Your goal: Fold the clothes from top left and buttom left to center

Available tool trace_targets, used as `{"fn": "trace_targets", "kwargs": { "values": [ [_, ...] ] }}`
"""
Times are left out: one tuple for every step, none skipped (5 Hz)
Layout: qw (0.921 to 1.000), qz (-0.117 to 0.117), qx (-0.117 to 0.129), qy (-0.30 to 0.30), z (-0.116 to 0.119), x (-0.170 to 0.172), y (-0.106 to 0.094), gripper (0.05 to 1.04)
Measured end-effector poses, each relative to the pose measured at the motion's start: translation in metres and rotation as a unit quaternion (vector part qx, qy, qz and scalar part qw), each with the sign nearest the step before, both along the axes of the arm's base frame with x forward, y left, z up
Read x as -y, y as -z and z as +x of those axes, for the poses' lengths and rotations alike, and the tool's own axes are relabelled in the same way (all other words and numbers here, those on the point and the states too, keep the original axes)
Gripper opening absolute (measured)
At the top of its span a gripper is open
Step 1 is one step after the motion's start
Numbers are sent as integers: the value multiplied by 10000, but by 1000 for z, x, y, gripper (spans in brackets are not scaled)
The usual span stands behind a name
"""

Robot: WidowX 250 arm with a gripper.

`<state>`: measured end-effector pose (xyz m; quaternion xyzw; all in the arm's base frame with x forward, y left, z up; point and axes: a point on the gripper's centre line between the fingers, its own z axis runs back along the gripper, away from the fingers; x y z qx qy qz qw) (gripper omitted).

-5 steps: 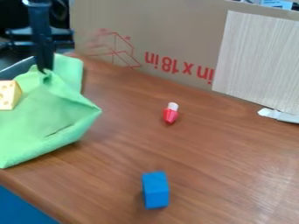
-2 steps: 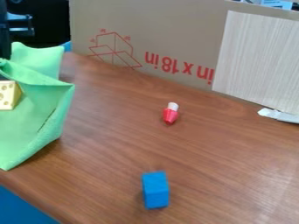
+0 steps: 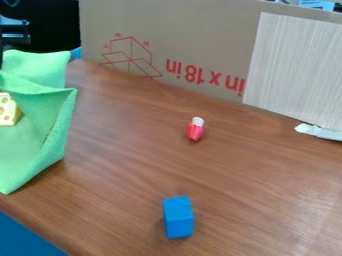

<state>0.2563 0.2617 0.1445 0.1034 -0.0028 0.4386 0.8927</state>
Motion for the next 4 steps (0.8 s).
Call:
{"fn": "trace_targets", "kwargs": {
  "values": [
    [10000,0,-71,37,-7,-6,0,56],
    [9995,-108,-217,190,-18,-9,5,79],
    [9992,-147,-252,269,-26,-9,-4,230],
    [9991,-167,-275,285,-32,-8,-6,490]
  ]
}}
